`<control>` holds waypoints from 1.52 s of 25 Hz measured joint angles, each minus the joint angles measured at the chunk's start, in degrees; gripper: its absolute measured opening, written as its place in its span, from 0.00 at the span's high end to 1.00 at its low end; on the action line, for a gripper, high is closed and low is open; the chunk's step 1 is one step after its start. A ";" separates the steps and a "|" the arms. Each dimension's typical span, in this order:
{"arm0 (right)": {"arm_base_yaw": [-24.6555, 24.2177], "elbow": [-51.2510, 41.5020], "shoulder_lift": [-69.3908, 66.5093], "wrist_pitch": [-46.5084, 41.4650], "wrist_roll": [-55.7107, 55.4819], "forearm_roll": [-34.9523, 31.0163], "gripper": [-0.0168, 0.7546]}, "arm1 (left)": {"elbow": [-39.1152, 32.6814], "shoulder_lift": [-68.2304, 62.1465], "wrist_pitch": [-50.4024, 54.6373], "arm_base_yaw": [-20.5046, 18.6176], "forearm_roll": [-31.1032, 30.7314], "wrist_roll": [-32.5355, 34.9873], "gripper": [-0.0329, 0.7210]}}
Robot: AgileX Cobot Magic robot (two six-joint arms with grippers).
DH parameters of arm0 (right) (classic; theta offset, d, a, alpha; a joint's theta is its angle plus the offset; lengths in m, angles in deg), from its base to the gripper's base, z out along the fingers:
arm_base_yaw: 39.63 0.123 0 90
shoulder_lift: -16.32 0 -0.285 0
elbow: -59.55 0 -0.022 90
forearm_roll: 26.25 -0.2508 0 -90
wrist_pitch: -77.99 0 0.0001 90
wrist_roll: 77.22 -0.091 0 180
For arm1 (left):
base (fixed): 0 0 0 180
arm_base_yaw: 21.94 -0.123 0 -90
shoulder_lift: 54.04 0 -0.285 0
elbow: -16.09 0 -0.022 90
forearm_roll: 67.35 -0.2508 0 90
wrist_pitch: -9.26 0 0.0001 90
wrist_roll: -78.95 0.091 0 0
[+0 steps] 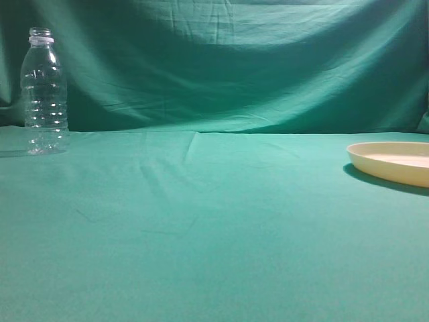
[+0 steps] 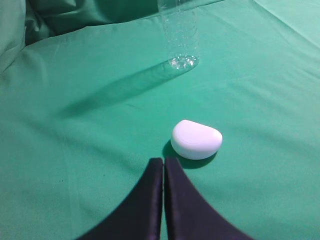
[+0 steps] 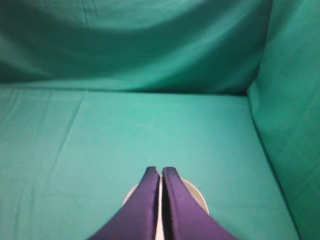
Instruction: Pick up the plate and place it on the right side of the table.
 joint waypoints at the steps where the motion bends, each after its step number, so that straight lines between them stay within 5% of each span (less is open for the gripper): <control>1: 0.00 -2.69 4.06 2.20 0.00 -0.11 0.98 | 0.00 0.00 0.00 0.00 0.00 0.00 0.96; 9: 0.00 -20.03 25.78 11.95 0.13 1.04 0.98 | 0.00 0.00 0.00 0.00 0.00 0.00 0.96; 23: 0.00 -33.11 26.26 13.84 2.53 -5.86 0.98 | 0.00 0.00 0.00 0.00 0.00 0.00 0.96; 33: 1.00 -48.41 26.79 30.19 4.19 4.62 0.98 | 0.00 0.00 0.00 0.00 0.00 0.00 0.96; 38: 8.66 -60.82 32.79 35.76 4.19 6.57 0.98 | 0.00 0.00 0.00 0.00 0.00 0.00 0.96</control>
